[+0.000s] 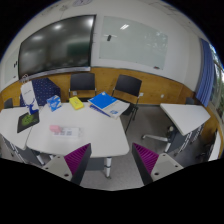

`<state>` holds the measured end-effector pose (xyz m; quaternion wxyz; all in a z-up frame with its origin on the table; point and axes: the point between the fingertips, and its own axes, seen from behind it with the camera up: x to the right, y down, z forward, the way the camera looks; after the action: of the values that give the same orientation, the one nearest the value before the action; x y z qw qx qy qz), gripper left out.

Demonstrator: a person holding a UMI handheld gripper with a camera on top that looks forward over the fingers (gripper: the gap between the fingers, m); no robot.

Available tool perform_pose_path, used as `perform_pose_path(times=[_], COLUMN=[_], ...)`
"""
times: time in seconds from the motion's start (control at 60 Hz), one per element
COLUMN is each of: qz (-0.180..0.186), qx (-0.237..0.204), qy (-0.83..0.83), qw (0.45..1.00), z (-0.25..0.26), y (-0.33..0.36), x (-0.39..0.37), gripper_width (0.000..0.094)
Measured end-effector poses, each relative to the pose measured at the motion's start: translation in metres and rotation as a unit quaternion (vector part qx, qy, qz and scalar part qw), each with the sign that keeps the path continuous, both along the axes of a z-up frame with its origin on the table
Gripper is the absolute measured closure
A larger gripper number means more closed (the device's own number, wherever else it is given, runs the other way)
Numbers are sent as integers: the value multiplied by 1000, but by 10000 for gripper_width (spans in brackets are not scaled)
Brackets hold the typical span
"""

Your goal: Unplug charger

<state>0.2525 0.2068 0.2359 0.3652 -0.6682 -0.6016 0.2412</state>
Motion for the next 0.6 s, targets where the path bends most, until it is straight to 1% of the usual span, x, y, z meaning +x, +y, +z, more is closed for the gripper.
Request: perform_pose_path(times=[0.067,0.083,0.2,0.217,0.35,0.5,0.567,0.6], qz=[11,11,37,43,76,121,140,144], qx=[-3,-2,-2,-4,-18,-33,-35,-34], qy=[-1,-1,-1,-1,15,36,48,53], qw=[1000,1000,999,999,997,991,988,988], z=[-2,-9,-21,-16,-27,-44,-56,-63], y=[-10,-27,-74,-70,-137,-217,-251,-263], x=[0,-5,-18,-13,-34,-57,-69,-76], gripper_width=[83,84,83,85,83,86,82,82])
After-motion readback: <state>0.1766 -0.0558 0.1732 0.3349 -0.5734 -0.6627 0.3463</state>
